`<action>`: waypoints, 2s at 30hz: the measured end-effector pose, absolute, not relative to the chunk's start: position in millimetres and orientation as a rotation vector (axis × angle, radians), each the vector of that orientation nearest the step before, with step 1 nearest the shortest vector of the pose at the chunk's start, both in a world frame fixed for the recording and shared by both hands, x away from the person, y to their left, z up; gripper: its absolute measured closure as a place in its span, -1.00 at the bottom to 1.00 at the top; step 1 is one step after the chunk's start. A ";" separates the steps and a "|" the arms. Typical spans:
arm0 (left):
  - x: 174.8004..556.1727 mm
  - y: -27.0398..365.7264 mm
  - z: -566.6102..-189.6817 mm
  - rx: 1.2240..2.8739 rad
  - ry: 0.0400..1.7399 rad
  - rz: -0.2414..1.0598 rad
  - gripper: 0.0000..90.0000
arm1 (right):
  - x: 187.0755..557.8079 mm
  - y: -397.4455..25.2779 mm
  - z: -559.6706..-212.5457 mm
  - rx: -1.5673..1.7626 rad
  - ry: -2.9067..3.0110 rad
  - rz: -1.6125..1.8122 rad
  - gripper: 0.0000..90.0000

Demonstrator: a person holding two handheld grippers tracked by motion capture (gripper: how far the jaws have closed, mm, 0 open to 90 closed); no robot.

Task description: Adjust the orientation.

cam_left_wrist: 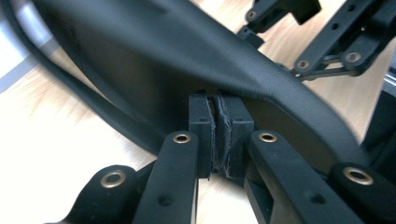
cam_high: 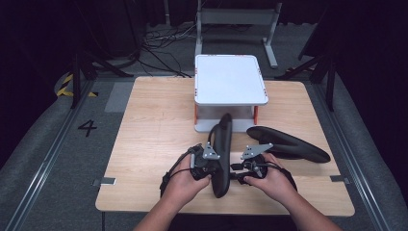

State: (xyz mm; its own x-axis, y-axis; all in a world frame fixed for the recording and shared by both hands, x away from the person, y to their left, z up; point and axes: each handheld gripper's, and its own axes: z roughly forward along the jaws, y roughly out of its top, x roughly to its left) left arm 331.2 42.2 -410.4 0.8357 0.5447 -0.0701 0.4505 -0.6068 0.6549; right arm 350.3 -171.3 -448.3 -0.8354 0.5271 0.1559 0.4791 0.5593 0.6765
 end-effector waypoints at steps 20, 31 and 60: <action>346.3 82.3 -424.6 2.337 0.956 0.257 0.60 | 360.0 -206.9 -455.1 1.041 2.608 0.941 0.40; 330.8 90.6 -439.5 2.454 1.010 0.053 0.77 | 365.7 -185.3 -458.3 0.992 2.623 0.912 0.47; 326.6 129.2 -415.4 2.410 1.080 0.179 -0.02 | 367.6 -198.8 -429.8 0.947 2.532 1.153 0.25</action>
State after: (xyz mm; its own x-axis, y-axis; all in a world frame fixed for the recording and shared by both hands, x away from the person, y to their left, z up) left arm 326.6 129.2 -415.4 0.6785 0.7305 -0.0775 0.6662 -0.5675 0.4839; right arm 367.6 -198.8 -429.8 -0.7740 0.6284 0.0772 0.4708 0.4897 0.7339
